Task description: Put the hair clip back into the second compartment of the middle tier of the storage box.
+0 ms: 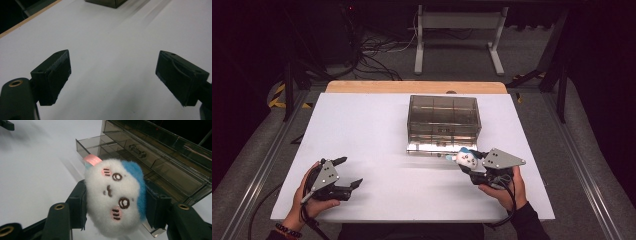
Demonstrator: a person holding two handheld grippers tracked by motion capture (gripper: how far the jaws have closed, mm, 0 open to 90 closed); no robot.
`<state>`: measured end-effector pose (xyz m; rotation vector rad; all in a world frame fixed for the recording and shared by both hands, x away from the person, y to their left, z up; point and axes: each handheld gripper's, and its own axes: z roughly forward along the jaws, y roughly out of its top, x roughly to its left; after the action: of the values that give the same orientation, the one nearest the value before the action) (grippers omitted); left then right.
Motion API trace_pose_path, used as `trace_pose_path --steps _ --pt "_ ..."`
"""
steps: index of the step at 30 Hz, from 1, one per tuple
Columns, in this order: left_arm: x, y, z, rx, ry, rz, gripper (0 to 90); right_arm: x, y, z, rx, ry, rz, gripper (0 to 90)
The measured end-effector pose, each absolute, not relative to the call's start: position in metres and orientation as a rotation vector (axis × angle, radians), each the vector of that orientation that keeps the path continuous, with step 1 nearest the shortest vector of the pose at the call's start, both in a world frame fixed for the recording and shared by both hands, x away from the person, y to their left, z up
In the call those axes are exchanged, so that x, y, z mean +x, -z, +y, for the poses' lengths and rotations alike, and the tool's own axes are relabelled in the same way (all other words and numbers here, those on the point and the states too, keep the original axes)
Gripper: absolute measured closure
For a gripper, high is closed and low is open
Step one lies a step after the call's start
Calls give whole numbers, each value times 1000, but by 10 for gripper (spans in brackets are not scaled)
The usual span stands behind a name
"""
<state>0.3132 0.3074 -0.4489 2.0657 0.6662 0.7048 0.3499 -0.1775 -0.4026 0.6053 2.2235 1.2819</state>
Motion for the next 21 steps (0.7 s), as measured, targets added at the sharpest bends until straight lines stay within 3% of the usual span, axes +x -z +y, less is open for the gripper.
trace_pose_path --steps 21 --pt "312 449 308 2066 -709 665 135 366 389 -171 609 -1277 2181 447"
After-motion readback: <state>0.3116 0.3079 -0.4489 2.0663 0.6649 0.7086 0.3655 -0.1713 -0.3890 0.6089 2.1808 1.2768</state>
